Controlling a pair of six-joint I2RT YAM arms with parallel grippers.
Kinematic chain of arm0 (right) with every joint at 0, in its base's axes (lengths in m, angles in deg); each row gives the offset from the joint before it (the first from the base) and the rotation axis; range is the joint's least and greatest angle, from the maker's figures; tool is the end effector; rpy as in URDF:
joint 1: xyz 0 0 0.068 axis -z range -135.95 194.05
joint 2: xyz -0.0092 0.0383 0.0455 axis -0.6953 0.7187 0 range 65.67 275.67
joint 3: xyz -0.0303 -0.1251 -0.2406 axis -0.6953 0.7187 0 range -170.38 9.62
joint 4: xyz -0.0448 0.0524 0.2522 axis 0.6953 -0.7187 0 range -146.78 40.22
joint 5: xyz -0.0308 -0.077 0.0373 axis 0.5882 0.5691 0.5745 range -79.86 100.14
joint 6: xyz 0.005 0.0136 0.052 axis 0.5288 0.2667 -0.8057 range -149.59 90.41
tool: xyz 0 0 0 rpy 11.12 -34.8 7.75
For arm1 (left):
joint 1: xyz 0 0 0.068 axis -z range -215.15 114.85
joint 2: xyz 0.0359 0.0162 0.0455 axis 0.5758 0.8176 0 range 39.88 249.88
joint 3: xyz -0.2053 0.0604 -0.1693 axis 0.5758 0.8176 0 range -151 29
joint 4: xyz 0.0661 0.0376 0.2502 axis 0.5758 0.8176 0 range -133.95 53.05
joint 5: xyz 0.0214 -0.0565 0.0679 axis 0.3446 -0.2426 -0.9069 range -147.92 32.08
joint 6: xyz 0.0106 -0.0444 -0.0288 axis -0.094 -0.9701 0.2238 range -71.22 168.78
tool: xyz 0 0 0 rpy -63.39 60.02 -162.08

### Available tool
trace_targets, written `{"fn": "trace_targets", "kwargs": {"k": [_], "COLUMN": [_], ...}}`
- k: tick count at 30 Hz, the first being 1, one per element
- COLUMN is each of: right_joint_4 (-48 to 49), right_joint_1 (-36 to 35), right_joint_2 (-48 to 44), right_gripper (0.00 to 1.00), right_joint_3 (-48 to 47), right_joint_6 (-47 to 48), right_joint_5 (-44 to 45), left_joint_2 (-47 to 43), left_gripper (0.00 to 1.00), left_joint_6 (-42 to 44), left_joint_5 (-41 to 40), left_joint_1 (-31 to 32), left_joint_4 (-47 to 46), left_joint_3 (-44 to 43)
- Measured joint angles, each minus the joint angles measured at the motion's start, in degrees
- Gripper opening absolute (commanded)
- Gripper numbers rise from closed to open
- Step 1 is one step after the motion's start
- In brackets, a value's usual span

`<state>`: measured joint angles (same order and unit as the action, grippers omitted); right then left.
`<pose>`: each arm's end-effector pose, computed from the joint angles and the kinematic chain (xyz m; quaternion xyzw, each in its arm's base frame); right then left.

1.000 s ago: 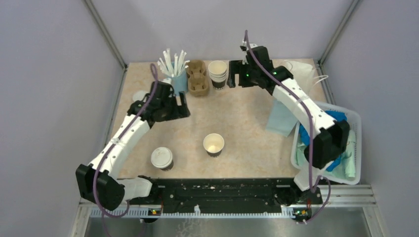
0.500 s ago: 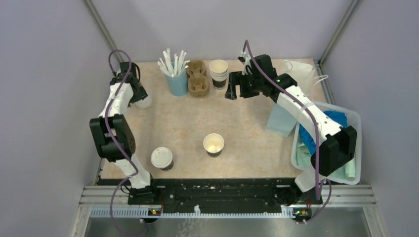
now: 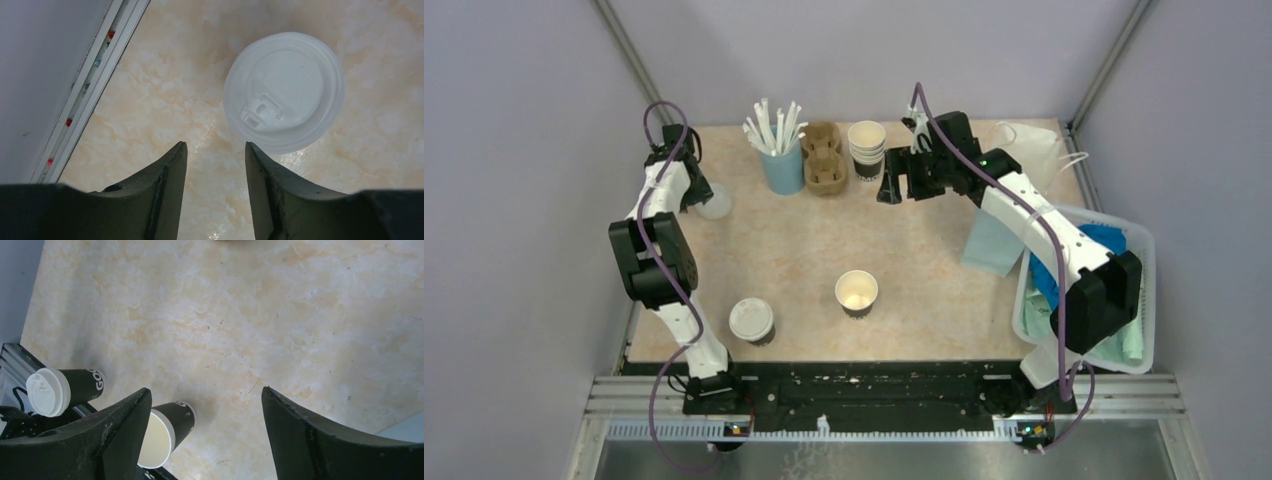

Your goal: Pack the takeout coffee

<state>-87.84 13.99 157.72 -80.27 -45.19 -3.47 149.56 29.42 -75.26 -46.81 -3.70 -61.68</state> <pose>0.3069 0.1873 0.3579 -0.1629 0.8873 0.2612 0.3434 0.4046 0.0943 0.2462 -0.2933 0.9078 0.1274 0.2712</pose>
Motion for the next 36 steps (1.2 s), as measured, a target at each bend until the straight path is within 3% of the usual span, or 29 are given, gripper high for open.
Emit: {"fn": "trace_targets", "kwargs": {"k": [13, 28, 36], "right_joint_4": [0.13, 0.13, 0.13], "right_joint_1": [0.24, 0.35, 0.37], "right_joint_2": [1.4, 1.95, 2.64], "right_gripper": [0.79, 0.78, 0.77], "right_joint_3": [0.0, 0.0, 0.0], "right_joint_6": [0.09, 0.13, 0.15], "right_joint_5": [-0.85, -1.07, -1.09], "left_joint_2": [6.21, 8.2, 8.98], "left_gripper": [0.32, 0.21, 0.05], "left_joint_6": [-0.68, -1.6, -1.73], "left_joint_5": [3.39, 4.7, 4.74], "left_joint_1": [-1.95, -2.08, -2.08], "left_joint_4": [-0.59, -0.35, 0.33], "left_joint_3": [-5.11, -6.4, -7.96]}}
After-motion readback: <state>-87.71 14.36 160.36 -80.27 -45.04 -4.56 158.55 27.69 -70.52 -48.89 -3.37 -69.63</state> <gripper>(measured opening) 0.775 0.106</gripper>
